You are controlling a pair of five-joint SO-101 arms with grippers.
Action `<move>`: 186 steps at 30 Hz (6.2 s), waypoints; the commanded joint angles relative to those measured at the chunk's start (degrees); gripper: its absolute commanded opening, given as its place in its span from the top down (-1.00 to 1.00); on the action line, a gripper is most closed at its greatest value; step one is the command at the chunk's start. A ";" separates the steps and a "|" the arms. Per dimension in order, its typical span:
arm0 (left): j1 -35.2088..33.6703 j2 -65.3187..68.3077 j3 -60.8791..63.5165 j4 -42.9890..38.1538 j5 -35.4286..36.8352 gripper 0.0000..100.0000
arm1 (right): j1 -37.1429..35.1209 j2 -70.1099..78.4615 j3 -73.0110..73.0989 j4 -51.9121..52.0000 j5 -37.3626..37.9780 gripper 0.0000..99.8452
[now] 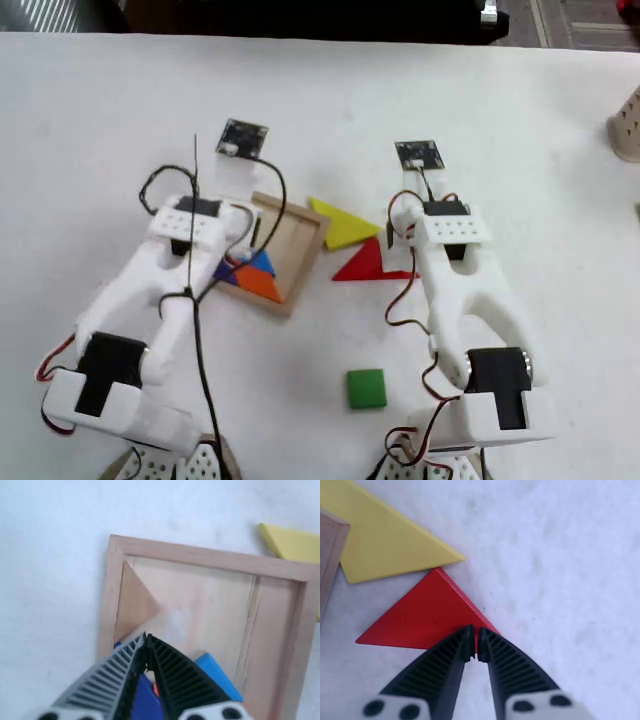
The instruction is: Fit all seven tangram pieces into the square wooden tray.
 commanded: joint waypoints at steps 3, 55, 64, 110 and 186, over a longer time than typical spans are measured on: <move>-0.84 -6.37 0.26 0.09 -0.97 0.95 | -0.57 -0.57 -2.73 -0.92 0.70 0.96; -12.26 -0.57 -2.55 -14.59 -1.76 0.95 | -34.07 -30.99 32.79 18.77 45.98 0.33; -12.44 -0.57 -2.55 -14.59 -1.76 0.95 | -33.80 -30.37 36.40 11.91 45.98 0.33; -14.29 -0.66 -2.64 -14.59 -1.41 0.95 | -18.51 -30.02 16.18 11.21 20.92 0.86; -9.89 -1.54 -3.69 -7.56 0.53 0.95 | -12.18 5.23 -22.59 16.57 -5.71 0.96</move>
